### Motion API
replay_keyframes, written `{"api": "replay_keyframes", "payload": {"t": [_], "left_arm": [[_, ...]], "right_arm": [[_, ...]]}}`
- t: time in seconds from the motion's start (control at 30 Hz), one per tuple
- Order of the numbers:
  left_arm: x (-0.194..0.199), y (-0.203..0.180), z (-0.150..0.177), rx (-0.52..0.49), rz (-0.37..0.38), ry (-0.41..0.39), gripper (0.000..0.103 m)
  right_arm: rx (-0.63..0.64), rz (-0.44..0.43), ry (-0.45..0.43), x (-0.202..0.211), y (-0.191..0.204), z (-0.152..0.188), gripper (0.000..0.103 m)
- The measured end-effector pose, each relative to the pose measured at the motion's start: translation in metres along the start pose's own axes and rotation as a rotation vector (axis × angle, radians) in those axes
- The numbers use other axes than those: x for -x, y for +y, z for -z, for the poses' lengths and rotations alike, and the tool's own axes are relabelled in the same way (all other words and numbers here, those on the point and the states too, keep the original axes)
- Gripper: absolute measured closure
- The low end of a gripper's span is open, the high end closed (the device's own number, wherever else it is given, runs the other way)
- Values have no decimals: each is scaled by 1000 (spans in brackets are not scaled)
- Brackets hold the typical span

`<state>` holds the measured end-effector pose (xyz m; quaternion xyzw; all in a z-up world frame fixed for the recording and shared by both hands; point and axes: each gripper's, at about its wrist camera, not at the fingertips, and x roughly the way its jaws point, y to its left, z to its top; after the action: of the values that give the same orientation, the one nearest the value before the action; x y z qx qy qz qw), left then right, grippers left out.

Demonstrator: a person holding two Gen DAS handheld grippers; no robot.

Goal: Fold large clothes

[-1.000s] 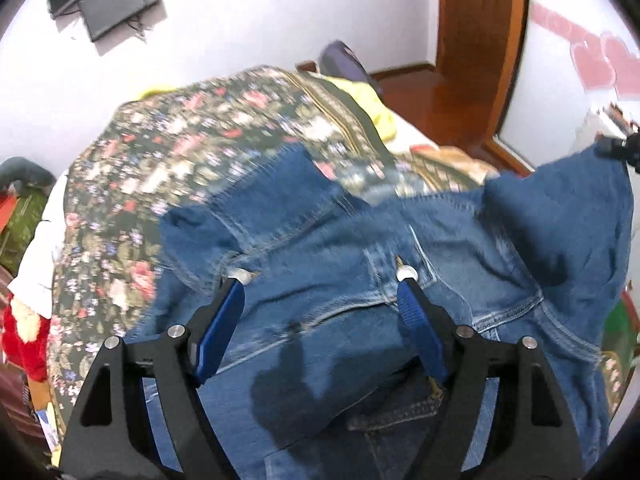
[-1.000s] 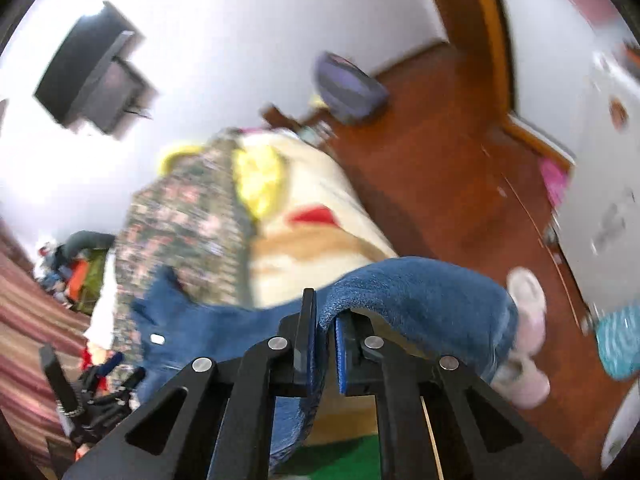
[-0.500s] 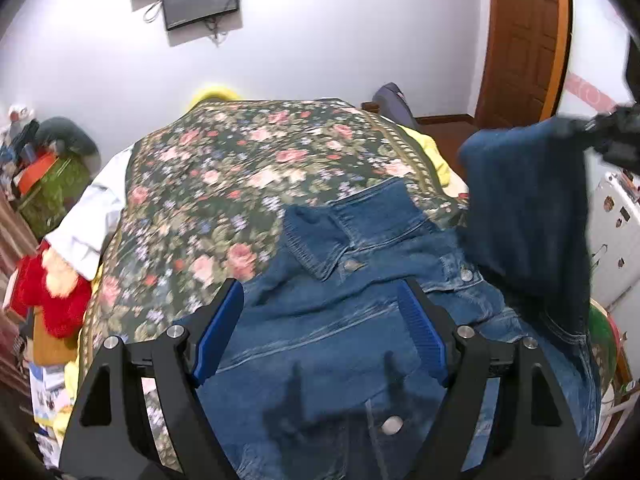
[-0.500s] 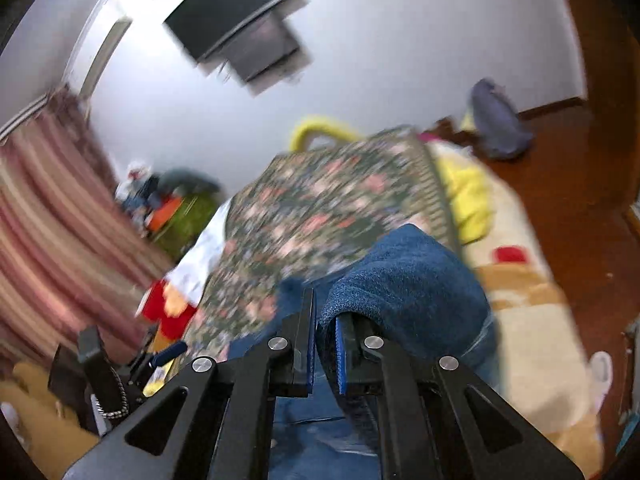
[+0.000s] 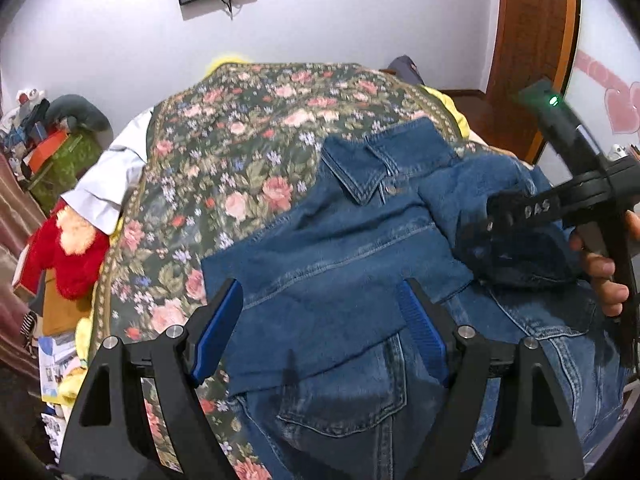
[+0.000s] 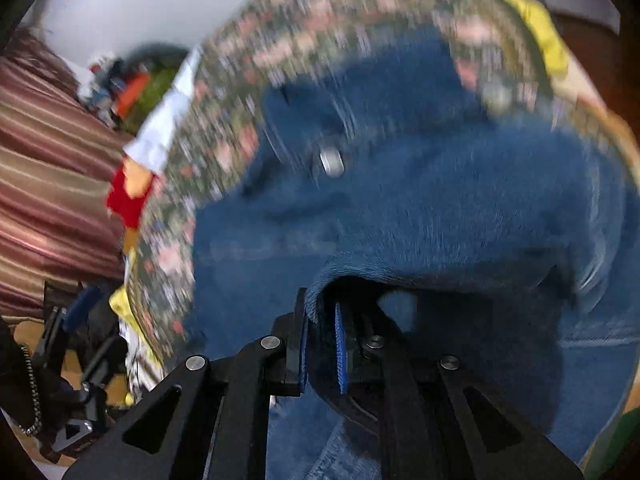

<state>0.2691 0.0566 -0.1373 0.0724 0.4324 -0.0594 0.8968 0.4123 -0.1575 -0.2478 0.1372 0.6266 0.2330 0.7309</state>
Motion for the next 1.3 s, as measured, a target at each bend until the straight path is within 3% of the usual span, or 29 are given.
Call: {"api": "replay_keyframes", "payload": {"t": [0.17,0.53,0.87,1.03,1.13,1.23,1.3], "left_arm": [[-11,-16,-4,4,62,34,23],[-36,-82,-29,-98,179,76,23],[-84,-113,-39,-120,160,188,23],[-68,-121,-58,-145,148,137,23],[-58,-131,-71,-160,160,94,23],[-58,-149,-82,-187,184,85,23],[-66,-163,-85,-226,186,91,23]], "right_arm": [[74,-5,64,4,-2,12,96],[120,-40,-14,66,-13,37,96],[175,297,-203,125,-59,63,96],[179,465,-243,130,-91,69,96],[153,488,-221,118,-110,66,96],[109,442,-193,104,-129,63,96],[75,477,-178,95,-140,62,96]]}}
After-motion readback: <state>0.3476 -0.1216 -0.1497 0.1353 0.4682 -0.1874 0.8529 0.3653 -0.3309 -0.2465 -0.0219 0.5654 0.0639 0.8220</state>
